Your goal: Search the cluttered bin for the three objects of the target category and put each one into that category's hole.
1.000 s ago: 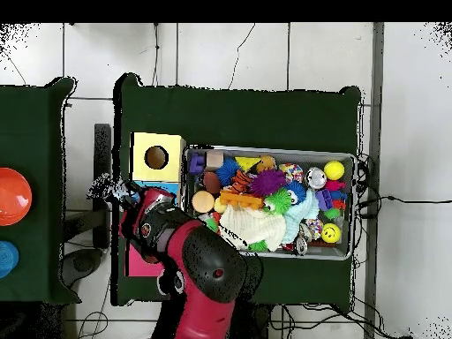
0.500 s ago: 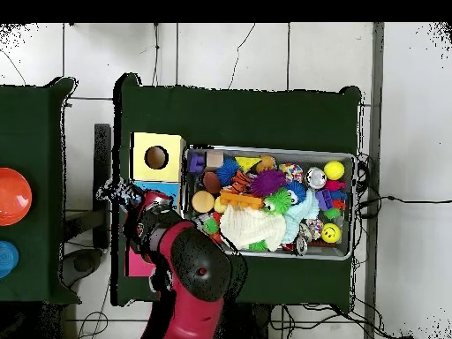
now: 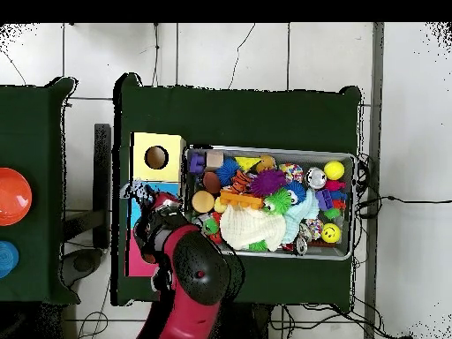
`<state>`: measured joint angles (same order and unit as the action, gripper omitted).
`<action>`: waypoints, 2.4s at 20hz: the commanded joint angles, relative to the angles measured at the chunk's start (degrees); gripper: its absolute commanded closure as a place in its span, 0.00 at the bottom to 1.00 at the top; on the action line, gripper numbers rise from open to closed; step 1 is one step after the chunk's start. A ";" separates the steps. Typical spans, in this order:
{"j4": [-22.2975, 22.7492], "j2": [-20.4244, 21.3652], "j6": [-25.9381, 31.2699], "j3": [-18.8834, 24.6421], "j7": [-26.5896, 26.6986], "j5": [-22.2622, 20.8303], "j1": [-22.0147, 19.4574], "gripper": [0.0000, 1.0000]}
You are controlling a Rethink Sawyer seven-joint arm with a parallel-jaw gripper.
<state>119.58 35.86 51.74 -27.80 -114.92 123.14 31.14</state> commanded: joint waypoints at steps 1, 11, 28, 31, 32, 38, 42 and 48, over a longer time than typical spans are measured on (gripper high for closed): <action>-2.27 -2.94 -4.12 1.51 19.26 1.65 0.17 1.00; -5.73 -3.71 -3.10 3.60 17.70 3.13 1.68 1.00; -13.72 -10.09 0.56 4.22 23.20 7.63 0.42 1.00; -13.11 -10.53 1.82 3.98 24.06 6.50 -0.76 1.00; -13.18 -10.68 2.21 3.94 24.55 5.79 -1.45 1.00; -13.40 -11.14 4.52 4.46 26.81 2.69 -4.64 1.00; -12.85 -10.38 5.27 4.53 27.24 0.39 -6.14 1.00; -12.87 -10.40 5.31 6.30 28.23 2.52 -6.19 1.00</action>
<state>109.18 26.87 52.47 -28.43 -105.56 126.99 26.05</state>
